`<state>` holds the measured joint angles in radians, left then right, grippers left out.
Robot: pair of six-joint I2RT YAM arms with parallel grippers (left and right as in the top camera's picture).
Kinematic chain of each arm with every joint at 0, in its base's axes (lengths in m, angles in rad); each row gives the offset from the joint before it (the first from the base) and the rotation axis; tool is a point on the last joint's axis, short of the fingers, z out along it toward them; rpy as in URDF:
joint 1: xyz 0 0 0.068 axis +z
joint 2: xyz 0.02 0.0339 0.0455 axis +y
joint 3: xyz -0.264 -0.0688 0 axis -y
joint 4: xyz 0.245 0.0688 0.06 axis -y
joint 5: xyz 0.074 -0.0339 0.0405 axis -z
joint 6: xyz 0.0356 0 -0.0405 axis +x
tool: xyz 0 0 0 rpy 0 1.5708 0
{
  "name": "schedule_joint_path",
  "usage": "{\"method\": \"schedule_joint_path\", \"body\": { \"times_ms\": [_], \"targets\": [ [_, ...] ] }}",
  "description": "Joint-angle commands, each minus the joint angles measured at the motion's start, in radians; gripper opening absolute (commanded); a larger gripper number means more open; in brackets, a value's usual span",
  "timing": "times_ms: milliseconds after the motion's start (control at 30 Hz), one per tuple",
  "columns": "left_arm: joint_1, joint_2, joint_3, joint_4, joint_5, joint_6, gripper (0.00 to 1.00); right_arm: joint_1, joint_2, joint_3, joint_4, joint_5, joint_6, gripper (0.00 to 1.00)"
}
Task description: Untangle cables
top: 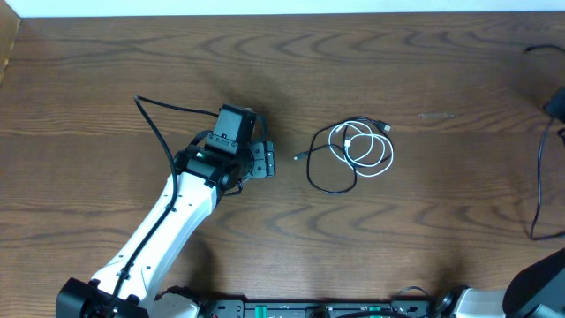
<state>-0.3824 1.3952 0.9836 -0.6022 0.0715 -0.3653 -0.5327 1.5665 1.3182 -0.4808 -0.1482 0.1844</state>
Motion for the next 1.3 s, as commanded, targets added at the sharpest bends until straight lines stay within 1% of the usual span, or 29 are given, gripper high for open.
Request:
{"method": "schedule_joint_path", "body": {
  "times_ms": [0, 33, 100, 133, 167, 200, 233, 267, 300, 333, 400, 467, 533, 600, 633, 667, 700, 733, 767, 800, 833, 900, 933, 1033, 1133, 1200, 1233, 1267],
  "targets": [
    [-0.001, 0.002, 0.001, -0.004, -0.012, 0.005, 0.79, 0.003, -0.083, 0.007, 0.153, -0.346, -0.075, 0.01],
    [-0.001, 0.002, 0.001, -0.005, -0.013, 0.005, 0.79, 0.003, -0.120, 0.008, 0.262, -0.391, -0.047, 0.01],
    [-0.001, 0.002, 0.001, -0.011, -0.012, 0.005, 0.80, 0.003, -0.167, 0.008, 0.382, -0.394, -0.035, 0.01],
    [-0.001, 0.002, 0.001, -0.015, -0.012, 0.005, 0.80, 0.003, -0.205, 0.008, 0.469, -0.393, -0.035, 0.01],
    [-0.001, 0.002, 0.001, -0.019, -0.013, 0.003, 0.80, 0.003, -0.232, 0.008, 0.495, -0.371, -0.035, 0.02],
    [-0.001, 0.002, 0.001, -0.022, -0.012, 0.001, 0.79, 0.003, -0.240, 0.008, 0.485, -0.344, -0.035, 0.02],
    [-0.001, 0.002, 0.001, -0.024, -0.012, -0.003, 0.79, 0.003, -0.247, 0.008, 0.453, -0.310, -0.035, 0.02],
    [-0.001, 0.002, 0.001, -0.027, -0.012, -0.006, 0.79, 0.003, -0.249, 0.008, 0.382, -0.265, -0.035, 0.02],
    [-0.001, 0.002, 0.001, -0.030, -0.011, -0.006, 0.79, 0.003, -0.249, 0.008, 0.297, -0.222, -0.036, 0.05],
    [-0.001, 0.002, 0.001, -0.037, -0.011, -0.006, 0.80, 0.003, -0.235, 0.008, 0.097, -0.076, -0.035, 0.03],
    [-0.001, 0.002, 0.001, -0.045, -0.008, -0.006, 0.79, 0.003, -0.198, 0.008, -0.079, 0.151, -0.002, 0.01],
    [-0.001, 0.002, 0.001, -0.048, -0.009, -0.006, 0.80, 0.001, -0.135, 0.008, -0.183, 0.365, 0.022, 0.01],
    [-0.001, 0.002, 0.001, -0.049, -0.008, -0.006, 0.79, -0.005, -0.095, 0.008, -0.208, 0.464, 0.061, 0.01],
    [-0.001, 0.002, 0.001, -0.049, -0.001, -0.006, 0.79, -0.010, -0.087, 0.008, -0.204, 0.449, 0.070, 0.01],
    [-0.001, 0.002, 0.001, -0.049, -0.001, -0.006, 0.80, -0.010, -0.087, 0.008, -0.198, 0.382, 0.069, 0.02],
    [-0.001, 0.002, 0.001, -0.048, -0.002, -0.006, 0.80, -0.010, -0.087, 0.008, -0.196, 0.281, 0.057, 0.11],
    [-0.001, 0.002, 0.001, -0.048, -0.002, -0.006, 0.79, -0.010, -0.087, 0.008, -0.201, 0.153, 0.010, 0.19],
    [-0.001, 0.002, 0.001, -0.048, -0.002, -0.006, 0.79, -0.008, -0.087, 0.008, -0.215, -0.019, -0.054, 0.35],
    [-0.001, 0.002, 0.001, -0.049, -0.002, -0.006, 0.79, -0.004, -0.087, 0.008, -0.246, -0.193, -0.118, 0.44],
    [-0.001, 0.002, 0.001, -0.049, -0.002, -0.006, 0.79, 0.006, -0.087, 0.008, -0.287, -0.286, -0.162, 0.47],
    [-0.001, 0.002, 0.001, -0.049, -0.002, -0.006, 0.79, 0.034, -0.087, 0.007, -0.360, -0.298, -0.186, 0.49],
    [-0.001, 0.002, 0.001, -0.049, -0.002, -0.006, 0.80, 0.090, -0.076, -0.008, -0.414, -0.203, -0.193, 0.51],
    [-0.001, 0.002, 0.001, -0.049, -0.002, -0.006, 0.80, 0.118, -0.063, -0.027, -0.413, -0.183, -0.195, 0.56],
    [-0.001, 0.002, 0.001, -0.049, -0.002, -0.006, 0.79, 0.225, -0.005, -0.099, -0.405, -0.191, -0.201, 0.58],
    [-0.001, 0.002, 0.001, -0.049, -0.002, -0.006, 0.80, 0.306, 0.039, -0.145, -0.365, -0.131, -0.197, 0.59],
    [-0.001, 0.002, 0.001, -0.049, -0.001, -0.006, 0.80, 0.382, 0.093, -0.166, -0.332, 0.019, -0.181, 0.59],
    [-0.001, 0.002, 0.001, -0.049, -0.002, -0.006, 0.79, 0.419, 0.127, -0.168, -0.314, 0.127, -0.135, 0.60],
    [-0.001, 0.002, 0.001, -0.049, -0.001, -0.006, 0.79, 0.454, 0.171, -0.168, -0.292, 0.187, -0.090, 0.60]
  ]
}}
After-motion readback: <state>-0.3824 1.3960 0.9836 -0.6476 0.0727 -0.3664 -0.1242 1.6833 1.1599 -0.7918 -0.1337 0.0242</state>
